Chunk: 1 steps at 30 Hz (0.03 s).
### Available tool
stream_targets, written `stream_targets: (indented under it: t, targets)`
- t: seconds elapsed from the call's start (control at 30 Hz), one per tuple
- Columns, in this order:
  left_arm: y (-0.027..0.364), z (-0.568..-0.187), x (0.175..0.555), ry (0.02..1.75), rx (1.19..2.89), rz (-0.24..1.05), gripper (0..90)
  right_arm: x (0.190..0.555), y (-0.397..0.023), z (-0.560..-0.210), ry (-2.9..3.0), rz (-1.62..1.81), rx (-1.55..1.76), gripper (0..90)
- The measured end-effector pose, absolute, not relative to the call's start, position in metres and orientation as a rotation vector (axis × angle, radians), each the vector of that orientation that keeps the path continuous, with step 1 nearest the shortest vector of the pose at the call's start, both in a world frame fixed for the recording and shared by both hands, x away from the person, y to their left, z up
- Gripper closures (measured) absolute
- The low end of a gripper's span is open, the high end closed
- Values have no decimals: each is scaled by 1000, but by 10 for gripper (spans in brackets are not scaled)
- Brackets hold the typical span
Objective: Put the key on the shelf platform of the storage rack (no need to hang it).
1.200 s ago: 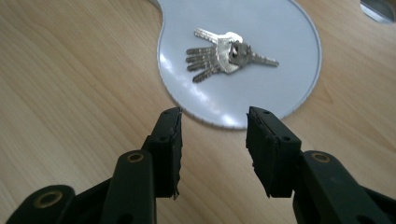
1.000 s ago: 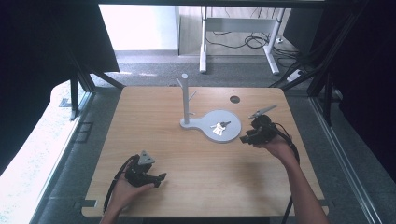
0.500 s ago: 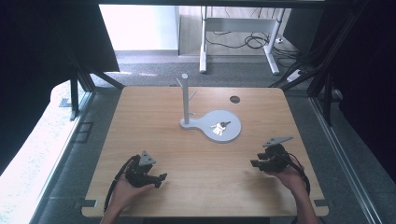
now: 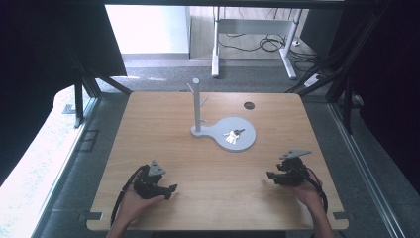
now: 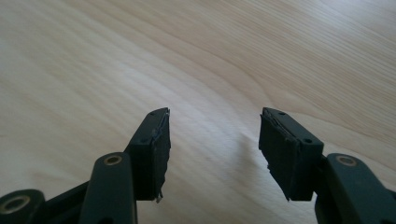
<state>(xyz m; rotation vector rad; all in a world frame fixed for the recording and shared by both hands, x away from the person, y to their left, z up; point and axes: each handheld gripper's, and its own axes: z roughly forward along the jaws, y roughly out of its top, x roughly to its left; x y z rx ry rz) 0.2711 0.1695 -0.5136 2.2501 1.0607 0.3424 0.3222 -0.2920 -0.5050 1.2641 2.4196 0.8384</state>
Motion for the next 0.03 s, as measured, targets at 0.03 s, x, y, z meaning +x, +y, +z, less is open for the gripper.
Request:
stream_targets:
  t: [0.03]
  targets:
    - [170, -514, 271, 1061, 2250, 342, 249, 323, -293, -508, 2399, 829, 1281, 430]
